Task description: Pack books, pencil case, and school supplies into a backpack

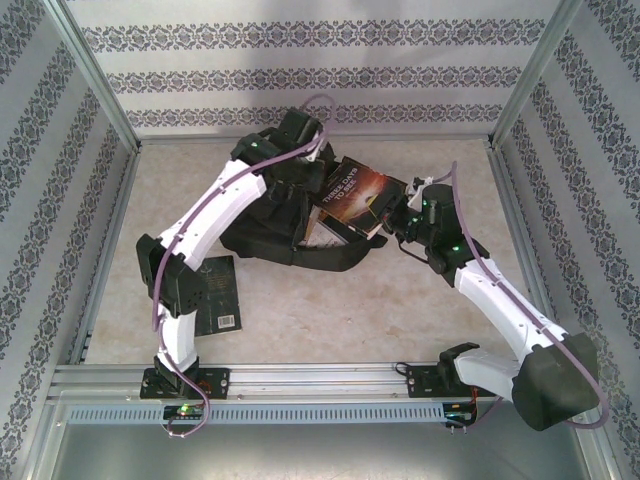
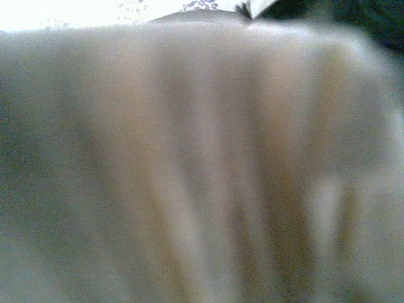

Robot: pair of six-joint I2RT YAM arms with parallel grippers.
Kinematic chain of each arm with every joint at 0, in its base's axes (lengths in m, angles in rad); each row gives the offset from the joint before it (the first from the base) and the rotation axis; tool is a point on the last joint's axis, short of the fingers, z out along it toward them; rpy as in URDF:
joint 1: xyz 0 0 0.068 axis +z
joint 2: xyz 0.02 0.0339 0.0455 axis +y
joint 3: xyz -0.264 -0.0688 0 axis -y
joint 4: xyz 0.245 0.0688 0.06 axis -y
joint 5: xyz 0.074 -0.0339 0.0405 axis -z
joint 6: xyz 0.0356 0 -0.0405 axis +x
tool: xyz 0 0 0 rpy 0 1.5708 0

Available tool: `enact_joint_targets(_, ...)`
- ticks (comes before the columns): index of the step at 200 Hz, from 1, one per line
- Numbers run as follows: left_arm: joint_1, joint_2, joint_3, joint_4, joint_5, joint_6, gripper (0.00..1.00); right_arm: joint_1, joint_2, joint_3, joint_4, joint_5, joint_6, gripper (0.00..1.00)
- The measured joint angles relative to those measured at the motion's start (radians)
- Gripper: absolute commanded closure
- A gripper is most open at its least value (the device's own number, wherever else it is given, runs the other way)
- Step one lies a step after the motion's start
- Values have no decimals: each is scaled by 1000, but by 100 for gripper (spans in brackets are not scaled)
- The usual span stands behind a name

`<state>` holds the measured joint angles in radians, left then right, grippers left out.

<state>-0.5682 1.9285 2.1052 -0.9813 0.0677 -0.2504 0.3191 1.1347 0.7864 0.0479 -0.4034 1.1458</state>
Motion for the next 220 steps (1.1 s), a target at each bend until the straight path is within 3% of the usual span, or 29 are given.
enact_joint_targets(65, 47, -44, 0, -14, 50, 0, 100, 18, 115, -65, 116, -43, -26, 100)
enact_joint_targets(112, 47, -44, 19, -22, 84, -1, 100, 33, 362, 75, 124, -113, -137, 100)
enact_joint_targets(180, 47, -12, 78, -37, 152, -19, 100, 130, 608, 226, 270, -147, -138, 100)
enact_joint_targets(193, 47, -7, 78, -37, 161, -19, 100, 151, 647, 272, 275, -132, -129, 89)
enact_joint_targets(220, 47, -5, 78, -37, 162, -19, 100, 196, 758, 385, 293, -97, -76, 52)
